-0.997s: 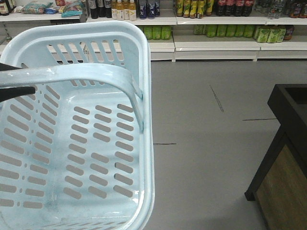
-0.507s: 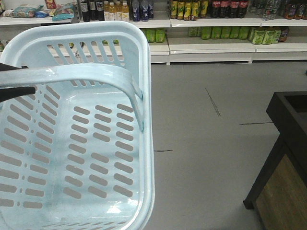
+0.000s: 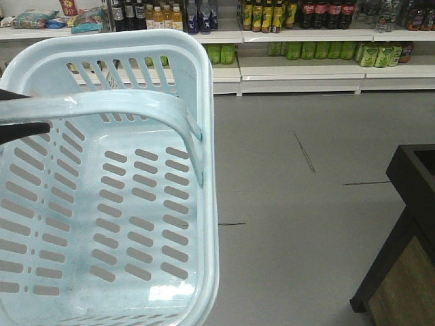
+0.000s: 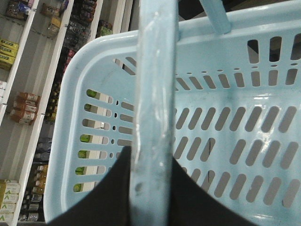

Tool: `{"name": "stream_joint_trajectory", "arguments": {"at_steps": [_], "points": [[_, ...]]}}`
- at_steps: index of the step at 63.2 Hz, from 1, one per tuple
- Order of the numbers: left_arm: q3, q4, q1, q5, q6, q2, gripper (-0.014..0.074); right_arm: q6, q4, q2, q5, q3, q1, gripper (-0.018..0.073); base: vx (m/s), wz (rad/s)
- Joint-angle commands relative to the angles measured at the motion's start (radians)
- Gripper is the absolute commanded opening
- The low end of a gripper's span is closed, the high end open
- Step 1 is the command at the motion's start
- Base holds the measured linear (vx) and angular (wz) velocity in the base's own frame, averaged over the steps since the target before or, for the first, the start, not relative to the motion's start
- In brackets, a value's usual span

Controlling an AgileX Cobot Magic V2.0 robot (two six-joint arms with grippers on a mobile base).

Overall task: Pick three apples into basket with both arms
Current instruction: 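Drive the base across the floor carrying the basket in the left gripper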

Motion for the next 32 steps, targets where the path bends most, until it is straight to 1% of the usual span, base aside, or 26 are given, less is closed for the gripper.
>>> {"name": "stream_joint_trajectory", "arguments": {"at_steps": [1, 32], "points": [[-0.034, -0.004, -0.001, -0.100, -0.011, -0.009, -0.0006, 0.000, -0.003, -0.010, -0.075, 0.014, -0.001, -0.0009, 0.11, 0.01], [-0.034, -0.004, -0.001, -0.102, -0.011, -0.006, -0.0008, 0.000, -0.003, -0.010, -0.075, 0.014, -0.001, -0.0009, 0.08, 0.00]]}}
